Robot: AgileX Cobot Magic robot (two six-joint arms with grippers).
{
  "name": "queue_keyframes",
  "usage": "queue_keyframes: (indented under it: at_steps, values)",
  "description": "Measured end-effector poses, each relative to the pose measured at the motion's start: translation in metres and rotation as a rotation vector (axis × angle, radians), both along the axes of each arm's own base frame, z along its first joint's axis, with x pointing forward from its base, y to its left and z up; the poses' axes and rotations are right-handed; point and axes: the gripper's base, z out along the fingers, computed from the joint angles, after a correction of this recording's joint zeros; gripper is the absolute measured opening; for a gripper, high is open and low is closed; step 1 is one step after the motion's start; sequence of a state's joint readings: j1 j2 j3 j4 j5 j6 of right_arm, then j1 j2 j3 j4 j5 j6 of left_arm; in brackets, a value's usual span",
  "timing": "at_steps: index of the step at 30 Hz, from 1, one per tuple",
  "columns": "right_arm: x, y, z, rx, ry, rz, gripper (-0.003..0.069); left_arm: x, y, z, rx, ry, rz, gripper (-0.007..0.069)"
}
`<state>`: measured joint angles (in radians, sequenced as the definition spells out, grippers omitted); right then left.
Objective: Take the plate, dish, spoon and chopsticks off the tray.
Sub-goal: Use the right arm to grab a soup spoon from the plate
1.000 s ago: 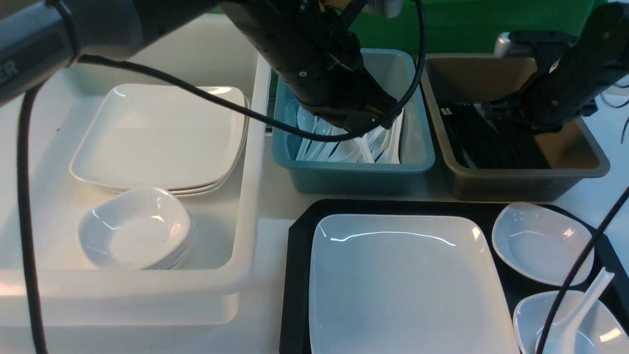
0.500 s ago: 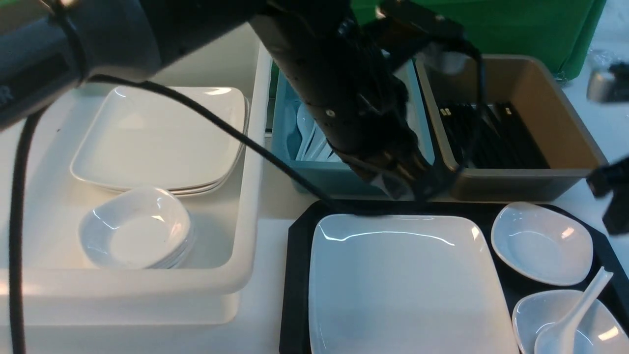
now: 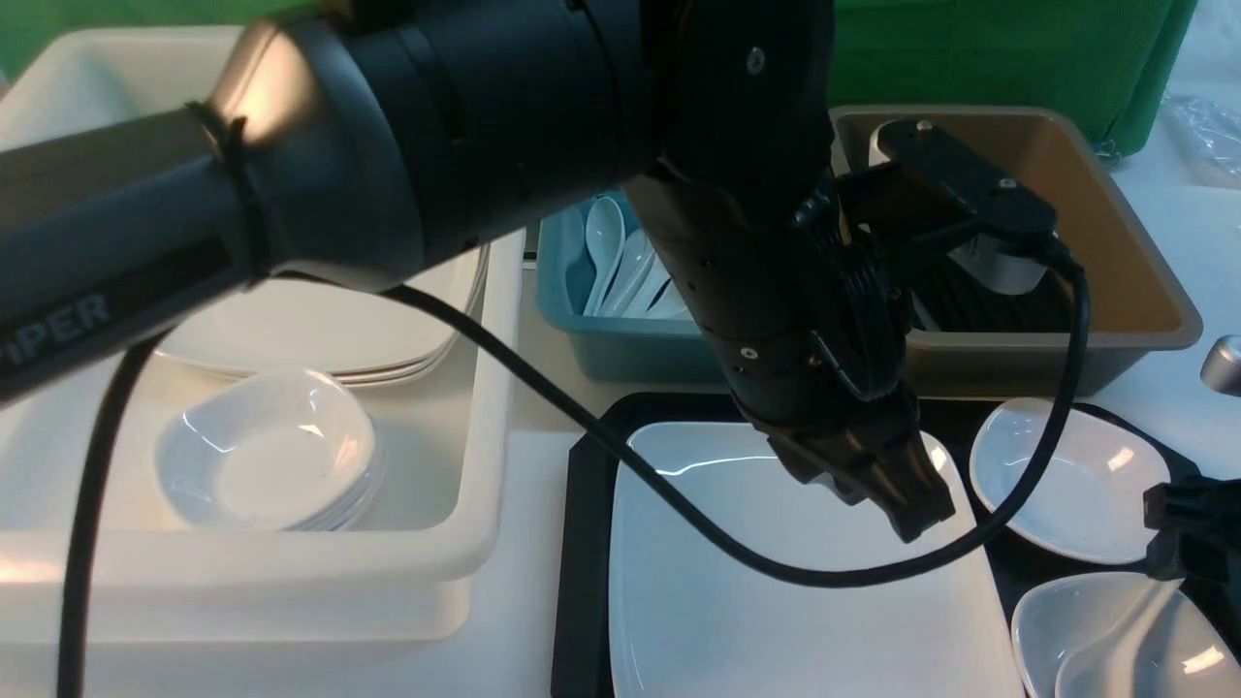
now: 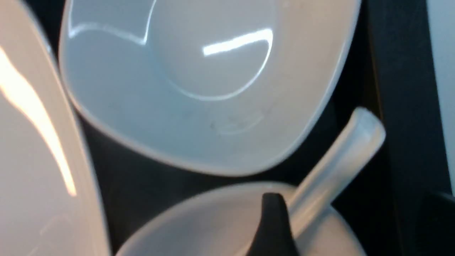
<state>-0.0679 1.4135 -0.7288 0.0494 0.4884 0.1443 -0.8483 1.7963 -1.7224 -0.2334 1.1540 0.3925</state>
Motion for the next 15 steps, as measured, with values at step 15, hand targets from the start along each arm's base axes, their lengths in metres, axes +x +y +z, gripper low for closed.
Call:
queue_keyframes:
  at_steps: [15]
  values:
    - [0.014, -0.001, -0.018, 0.017, -0.017, -0.044, 0.0452, 0.005, -0.005, 0.003, -0.068, -0.052, 0.023, 0.0013]
